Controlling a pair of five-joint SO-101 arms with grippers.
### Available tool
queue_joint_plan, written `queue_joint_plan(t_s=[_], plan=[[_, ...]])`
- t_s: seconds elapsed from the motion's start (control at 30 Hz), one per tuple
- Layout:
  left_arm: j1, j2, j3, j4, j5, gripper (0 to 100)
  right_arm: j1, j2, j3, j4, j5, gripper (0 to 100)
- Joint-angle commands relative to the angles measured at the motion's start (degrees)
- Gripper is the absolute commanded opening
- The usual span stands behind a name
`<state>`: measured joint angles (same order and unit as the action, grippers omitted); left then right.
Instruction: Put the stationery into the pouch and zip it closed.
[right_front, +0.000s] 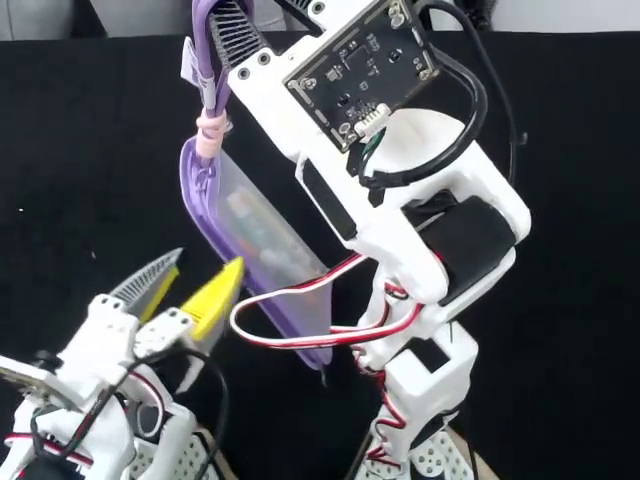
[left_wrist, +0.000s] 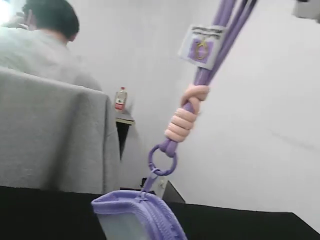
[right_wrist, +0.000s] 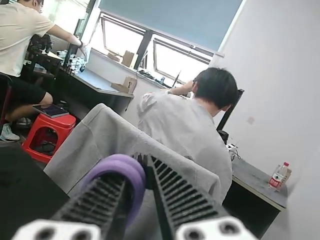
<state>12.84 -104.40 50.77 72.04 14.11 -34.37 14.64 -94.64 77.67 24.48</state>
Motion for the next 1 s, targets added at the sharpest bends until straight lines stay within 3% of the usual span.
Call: queue_joint_plan(t_s=[0.0,0.13,0.37,0.57,0.77,0.97], plan=[[-4.09,-0.09,-0.84,0.00,1.49,24,-0.79,-0.40,-1.19,-0.35,-0.44,1.1],[-4.70,0.18,1.19,-2.11,1.58,24,-0.88,-0.40,-1.19,-0.35,-0.44,1.1],[-3.65,0.09,6.99,-12.57,1.67,24,-0.88,-0.40,-1.10,-0.35,-0.44,1.1],[2.24,0.09,6.64,-12.84,1.58,24,-0.88,-0.22,-1.10,-0.35,-0.44,1.1],[2.77,0.18,8.04,-13.19,1.32,24,-0.88,-0.13,-1.10,0.00,-0.44,1.1],[-6.73,0.18,13.93,-18.64,1.58,24,-0.88,-0.40,-1.10,0.09,-0.44,1.1]])
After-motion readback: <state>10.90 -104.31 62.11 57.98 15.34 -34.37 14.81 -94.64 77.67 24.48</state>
